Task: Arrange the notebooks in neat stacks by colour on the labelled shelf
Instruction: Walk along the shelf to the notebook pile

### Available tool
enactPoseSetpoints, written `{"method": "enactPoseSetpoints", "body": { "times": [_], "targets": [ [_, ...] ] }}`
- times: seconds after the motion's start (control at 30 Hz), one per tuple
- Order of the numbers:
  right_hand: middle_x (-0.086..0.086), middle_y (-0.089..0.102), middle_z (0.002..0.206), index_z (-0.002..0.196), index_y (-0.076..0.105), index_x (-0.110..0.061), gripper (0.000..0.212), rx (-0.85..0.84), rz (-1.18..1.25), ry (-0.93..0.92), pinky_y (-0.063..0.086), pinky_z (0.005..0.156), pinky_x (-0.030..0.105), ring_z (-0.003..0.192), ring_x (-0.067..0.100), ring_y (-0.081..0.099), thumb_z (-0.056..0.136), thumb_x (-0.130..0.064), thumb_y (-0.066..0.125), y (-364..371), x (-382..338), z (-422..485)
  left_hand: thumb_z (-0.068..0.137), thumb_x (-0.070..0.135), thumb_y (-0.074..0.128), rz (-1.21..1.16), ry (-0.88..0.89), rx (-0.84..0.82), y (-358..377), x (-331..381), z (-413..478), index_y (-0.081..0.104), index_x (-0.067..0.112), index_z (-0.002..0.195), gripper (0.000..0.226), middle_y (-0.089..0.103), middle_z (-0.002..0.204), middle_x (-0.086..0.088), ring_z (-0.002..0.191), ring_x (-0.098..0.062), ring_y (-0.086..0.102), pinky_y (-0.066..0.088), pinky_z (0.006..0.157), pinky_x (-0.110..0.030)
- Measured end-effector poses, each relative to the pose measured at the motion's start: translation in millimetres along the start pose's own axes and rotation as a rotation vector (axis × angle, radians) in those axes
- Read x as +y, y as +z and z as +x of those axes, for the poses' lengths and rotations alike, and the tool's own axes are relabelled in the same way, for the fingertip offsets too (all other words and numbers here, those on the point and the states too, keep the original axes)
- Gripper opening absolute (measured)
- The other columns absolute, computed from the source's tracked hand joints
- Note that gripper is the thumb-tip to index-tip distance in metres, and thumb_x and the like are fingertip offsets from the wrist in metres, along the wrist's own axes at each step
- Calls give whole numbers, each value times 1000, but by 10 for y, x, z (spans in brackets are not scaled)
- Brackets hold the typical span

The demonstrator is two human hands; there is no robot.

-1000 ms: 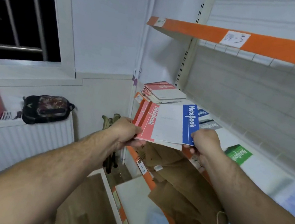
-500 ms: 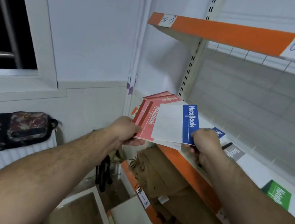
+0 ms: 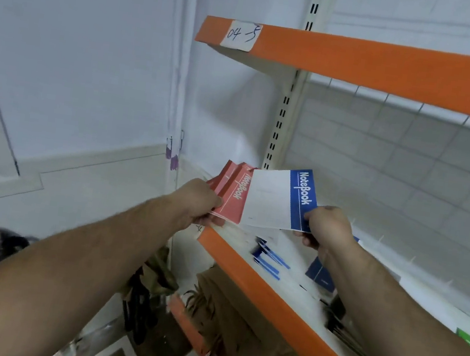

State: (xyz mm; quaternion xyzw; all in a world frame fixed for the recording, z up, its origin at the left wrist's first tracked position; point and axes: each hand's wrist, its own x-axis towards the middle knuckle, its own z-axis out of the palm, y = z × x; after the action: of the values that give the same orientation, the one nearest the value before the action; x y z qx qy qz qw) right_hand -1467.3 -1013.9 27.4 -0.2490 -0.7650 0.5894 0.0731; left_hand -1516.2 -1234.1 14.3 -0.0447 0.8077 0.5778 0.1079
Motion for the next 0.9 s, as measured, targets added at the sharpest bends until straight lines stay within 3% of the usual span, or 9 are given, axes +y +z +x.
{"method": "enactPoseSetpoints", "body": {
  "times": [0.2, 0.27, 0.37, 0.43, 0.53, 0.7, 0.8, 0.9],
  "targets": [
    [17, 62, 73, 79, 54, -4, 20, 124, 39, 29, 37, 43, 26, 50, 23, 53, 92, 4, 42, 220, -65, 114, 98, 14, 61, 113, 23, -95, -97, 100, 627, 58, 2, 108, 17, 74, 89, -14, 74, -27, 76, 61, 76, -38],
    [14, 61, 70, 75, 55, -3, 22, 176, 42, 25, 37, 44, 26, 49, 23, 51, 91, 5, 42, 303, -108, 118, 97, 14, 60, 136, 55, -131, -152, 140, 778, 60, 3, 109, 16, 75, 84, -13, 70, -25, 75, 61, 64, -34],
    [15, 61, 69, 75, 57, -2, 22, 253, 44, 16, 36, 46, 27, 49, 24, 52, 89, 5, 43, 440, -157, 106, 97, 16, 61, 179, 123, -149, -236, 155, 988, 60, 5, 108, 15, 73, 85, -12, 61, -21, 73, 46, 45, -22],
    [17, 64, 74, 81, 59, -1, 18, 297, 60, 37, 37, 46, 27, 50, 24, 56, 90, 4, 44, 526, -174, 84, 96, 20, 63, 243, 165, -156, -280, 140, 1100, 60, 9, 105, 15, 72, 89, -9, 63, -20, 72, 47, 48, -24],
    [16, 66, 79, 84, 58, -3, 18, 363, 65, 78, 40, 46, 27, 53, 24, 59, 92, 3, 43, 626, -195, 18, 93, 23, 65, 384, 232, -177, -343, 119, 1274, 62, 10, 105, 17, 69, 93, -6, 78, -22, 69, 51, 64, -29],
    [14, 68, 82, 94, 60, -2, 17, 435, 71, 124, 43, 46, 25, 53, 21, 63, 93, 2, 43, 773, -185, -100, 94, 32, 66, 547, 308, -256, -414, 74, 1451, 62, 13, 104, 22, 68, 94, -4, 81, -21, 68, 52, 72, -31],
    [13, 66, 87, 107, 56, -1, 15, 456, 82, 154, 45, 48, 27, 56, 21, 64, 96, -1, 45, 834, -154, -165, 96, 33, 63, 606, 352, -287, -407, 47, 1493, 60, 16, 96, 17, 67, 91, -2, 77, -18, 65, 48, 67, -27],
    [11, 64, 88, 107, 52, -5, 13, 473, 102, 163, 44, 52, 28, 57, 21, 64, 97, -1, 45, 866, -133, -215, 96, 35, 62, 639, 386, -290, -396, 38, 1526, 58, 17, 88, 20, 65, 86, 1, 71, -14, 63, 43, 59, -24]
  ]
}}
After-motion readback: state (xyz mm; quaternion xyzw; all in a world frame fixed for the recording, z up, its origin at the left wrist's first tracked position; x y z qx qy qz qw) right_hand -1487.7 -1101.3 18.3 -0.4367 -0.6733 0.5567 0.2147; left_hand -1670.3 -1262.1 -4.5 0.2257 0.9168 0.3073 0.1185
